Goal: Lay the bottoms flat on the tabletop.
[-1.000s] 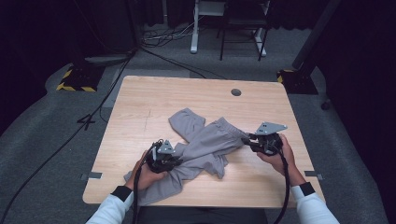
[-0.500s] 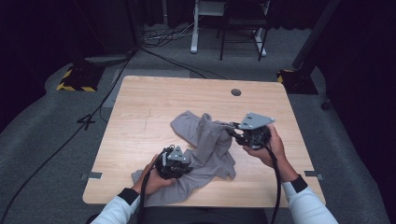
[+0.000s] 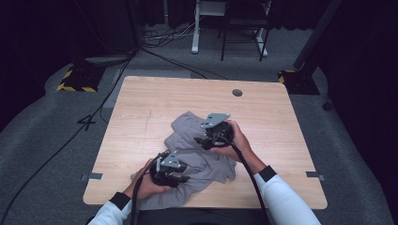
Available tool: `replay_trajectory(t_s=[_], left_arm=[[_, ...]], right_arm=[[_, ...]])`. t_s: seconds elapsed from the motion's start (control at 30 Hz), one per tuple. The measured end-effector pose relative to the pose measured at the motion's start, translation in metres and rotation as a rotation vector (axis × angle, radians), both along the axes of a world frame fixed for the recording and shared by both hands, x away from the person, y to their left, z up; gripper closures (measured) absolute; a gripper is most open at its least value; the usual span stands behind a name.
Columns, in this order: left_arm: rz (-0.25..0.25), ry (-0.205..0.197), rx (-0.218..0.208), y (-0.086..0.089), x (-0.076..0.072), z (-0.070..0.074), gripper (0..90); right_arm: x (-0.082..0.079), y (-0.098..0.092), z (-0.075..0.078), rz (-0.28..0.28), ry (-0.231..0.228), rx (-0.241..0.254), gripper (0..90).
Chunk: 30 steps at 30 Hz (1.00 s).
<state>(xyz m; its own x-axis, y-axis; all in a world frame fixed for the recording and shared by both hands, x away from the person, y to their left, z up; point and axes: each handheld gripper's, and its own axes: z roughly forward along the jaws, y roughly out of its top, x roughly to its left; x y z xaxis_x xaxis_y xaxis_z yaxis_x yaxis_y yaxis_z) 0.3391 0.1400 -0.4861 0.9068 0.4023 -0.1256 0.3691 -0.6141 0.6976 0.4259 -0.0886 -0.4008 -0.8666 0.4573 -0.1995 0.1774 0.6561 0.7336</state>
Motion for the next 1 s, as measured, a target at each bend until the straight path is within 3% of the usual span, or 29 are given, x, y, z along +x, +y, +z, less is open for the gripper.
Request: replay_trajectory(t_s=[0.07, 0.13, 0.23, 0.3, 0.37, 0.43, 0.5, 0.57, 0.6, 0.63, 0.7, 0.73, 0.77, 0.83, 0.87, 1.0], left_arm=[[0.042, -0.012, -0.021, 0.009, -0.002, 0.004, 48.2], [0.112, -0.032, -0.04, 0.018, -0.002, 0.011, 40.0], [0.232, -0.052, -0.108, 0.027, 0.006, 0.021, 31.3], [0.294, -0.07, -0.116, 0.024, 0.018, 0.026, 28.0], [0.339, -0.105, -0.084, 0.016, 0.03, 0.026, 24.9], [0.367, -0.091, -0.094, 0.01, 0.043, 0.023, 23.1], [0.394, -0.083, -0.072, 0.005, 0.057, 0.019, 22.7], [0.39, -0.057, -0.049, 0.002, 0.067, 0.015, 27.5], [0.406, -0.051, -0.015, 0.001, 0.072, 0.012, 32.0], [0.399, -0.043, 0.005, 0.001, 0.076, 0.01, 39.9], [0.365, -0.074, 0.067, 0.004, 0.079, 0.008, 61.4], [0.365, -0.075, 0.075, 0.006, 0.081, 0.008, 68.3], [0.369, -0.071, 0.071, 0.009, 0.082, 0.007, 77.2], [0.367, -0.064, 0.071, 0.016, 0.083, 0.007, 87.0], [0.37, -0.064, 0.07, 0.02, 0.083, 0.007, 89.6], [0.404, -0.074, 0.058, 0.035, 0.082, 0.009, 89.9]], right_arm=[[-0.002, -0.019, 0.003, -0.016, -0.003, 0.042, 36.3], [-0.002, -0.049, 0.003, -0.071, -0.001, 0.067, 36.9], [-0.001, -0.084, -0.012, -0.136, 0.044, 0.063, 39.2], [0.001, -0.097, -0.031, -0.162, 0.081, 0.011, 41.0], [0.004, -0.102, -0.05, -0.164, 0.115, -0.037, 41.0], [0.008, -0.103, -0.065, -0.168, 0.181, -0.023, 40.7], [0.011, -0.099, -0.074, -0.152, 0.203, -0.026, 40.8], [0.009, -0.093, -0.078, -0.136, 0.199, -0.033, 42.7], [0.008, -0.091, -0.079, -0.125, 0.193, -0.039, 44.2], [0.006, -0.087, -0.082, -0.112, 0.184, -0.055, 47.5], [0.004, -0.085, -0.084, -0.092, 0.185, -0.044, 61.8], [0.003, -0.085, -0.084, -0.09, 0.181, -0.05, 65.7], [0.001, -0.085, -0.083, -0.09, 0.168, -0.066, 75.4], [-0.002, -0.086, -0.081, -0.096, 0.145, -0.087, 83.2], [-0.003, -0.088, -0.081, -0.097, 0.14, -0.101, 88.3], [-0.004, -0.105, -0.078, -0.118, 0.125, -0.12, 89.8]])
